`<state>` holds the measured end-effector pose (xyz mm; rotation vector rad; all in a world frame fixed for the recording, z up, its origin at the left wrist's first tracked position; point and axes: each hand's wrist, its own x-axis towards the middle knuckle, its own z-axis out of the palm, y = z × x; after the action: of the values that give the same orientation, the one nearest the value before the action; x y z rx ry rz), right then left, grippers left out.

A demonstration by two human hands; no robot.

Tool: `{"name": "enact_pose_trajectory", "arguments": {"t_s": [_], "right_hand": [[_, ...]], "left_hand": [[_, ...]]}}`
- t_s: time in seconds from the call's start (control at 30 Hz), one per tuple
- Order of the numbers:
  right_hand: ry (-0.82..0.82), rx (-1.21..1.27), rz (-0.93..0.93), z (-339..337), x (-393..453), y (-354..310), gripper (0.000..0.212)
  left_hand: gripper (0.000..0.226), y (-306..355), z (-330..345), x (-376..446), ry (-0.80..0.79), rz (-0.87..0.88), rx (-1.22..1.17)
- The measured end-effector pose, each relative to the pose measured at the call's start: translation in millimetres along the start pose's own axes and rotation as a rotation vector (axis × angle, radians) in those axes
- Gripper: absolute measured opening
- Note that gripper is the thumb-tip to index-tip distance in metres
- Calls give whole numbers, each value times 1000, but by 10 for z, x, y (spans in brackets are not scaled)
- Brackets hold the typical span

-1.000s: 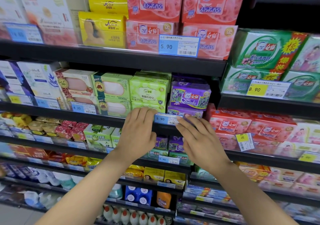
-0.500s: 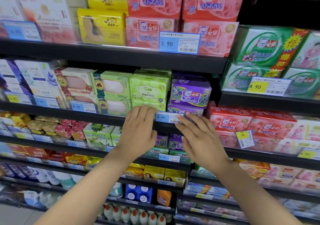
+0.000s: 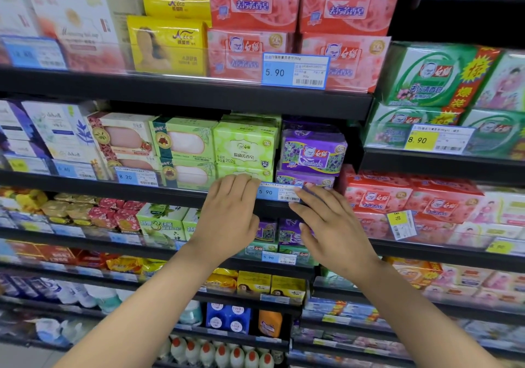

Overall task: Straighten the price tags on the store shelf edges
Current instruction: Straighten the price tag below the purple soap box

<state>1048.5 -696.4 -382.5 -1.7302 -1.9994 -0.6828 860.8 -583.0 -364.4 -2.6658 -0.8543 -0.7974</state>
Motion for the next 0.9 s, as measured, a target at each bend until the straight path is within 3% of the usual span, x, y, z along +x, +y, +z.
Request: {"name": "enact_pose_trajectory", "arguments": {"t_s": [0.53,0.9], "right_hand": [[-24,-7,184,-192,-73,-241,37],[-105,-75,377,-429,-660,-299,40]], "left_hand": [[50,-172,-139,-118,-72,87,-180],[50,-41,-185,-162,-61,188,-329]]}}
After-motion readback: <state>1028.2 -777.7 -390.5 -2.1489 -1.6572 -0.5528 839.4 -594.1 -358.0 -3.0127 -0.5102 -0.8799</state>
